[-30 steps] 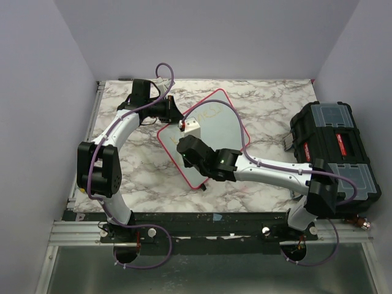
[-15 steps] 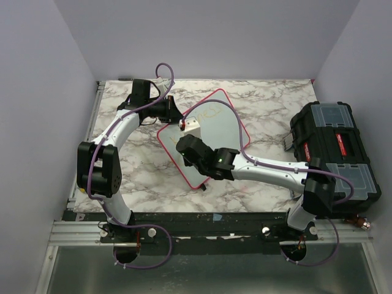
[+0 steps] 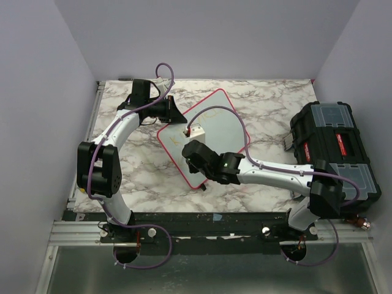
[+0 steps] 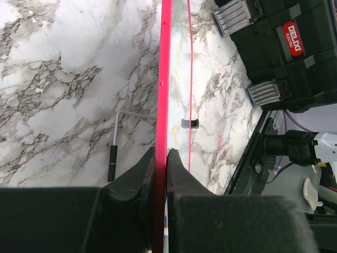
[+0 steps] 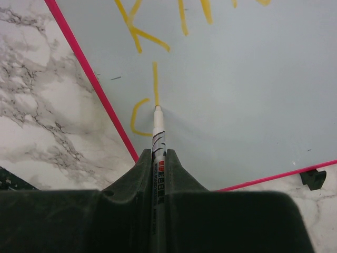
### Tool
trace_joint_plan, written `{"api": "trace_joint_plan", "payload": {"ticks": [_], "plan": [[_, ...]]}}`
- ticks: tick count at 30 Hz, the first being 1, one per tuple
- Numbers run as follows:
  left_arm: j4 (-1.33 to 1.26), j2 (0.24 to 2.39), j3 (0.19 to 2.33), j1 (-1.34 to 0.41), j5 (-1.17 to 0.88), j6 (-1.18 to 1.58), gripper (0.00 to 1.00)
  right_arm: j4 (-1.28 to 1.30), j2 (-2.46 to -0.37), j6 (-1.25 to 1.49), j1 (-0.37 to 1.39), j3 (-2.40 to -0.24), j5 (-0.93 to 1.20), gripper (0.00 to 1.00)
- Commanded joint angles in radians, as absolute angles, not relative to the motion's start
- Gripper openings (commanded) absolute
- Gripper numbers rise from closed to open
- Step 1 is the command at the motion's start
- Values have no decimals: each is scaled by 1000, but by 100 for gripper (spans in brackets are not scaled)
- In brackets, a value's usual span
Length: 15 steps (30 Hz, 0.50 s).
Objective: Write a sentence on the whiteboard
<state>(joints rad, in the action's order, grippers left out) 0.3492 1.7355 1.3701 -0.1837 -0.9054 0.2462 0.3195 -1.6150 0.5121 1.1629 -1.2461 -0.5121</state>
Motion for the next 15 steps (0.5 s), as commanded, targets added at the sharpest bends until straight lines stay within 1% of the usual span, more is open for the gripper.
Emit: {"api": "trace_joint_plan", "payload": {"ticks": [1,15], "plan": [[388,1728,1348,-202,-828,150,0,366,-1596,562,1159,-1190,-443,1],[389,1730,1347,-202,-827,150,0,425,-1554,571,1160,-1196,-421,1]]}}
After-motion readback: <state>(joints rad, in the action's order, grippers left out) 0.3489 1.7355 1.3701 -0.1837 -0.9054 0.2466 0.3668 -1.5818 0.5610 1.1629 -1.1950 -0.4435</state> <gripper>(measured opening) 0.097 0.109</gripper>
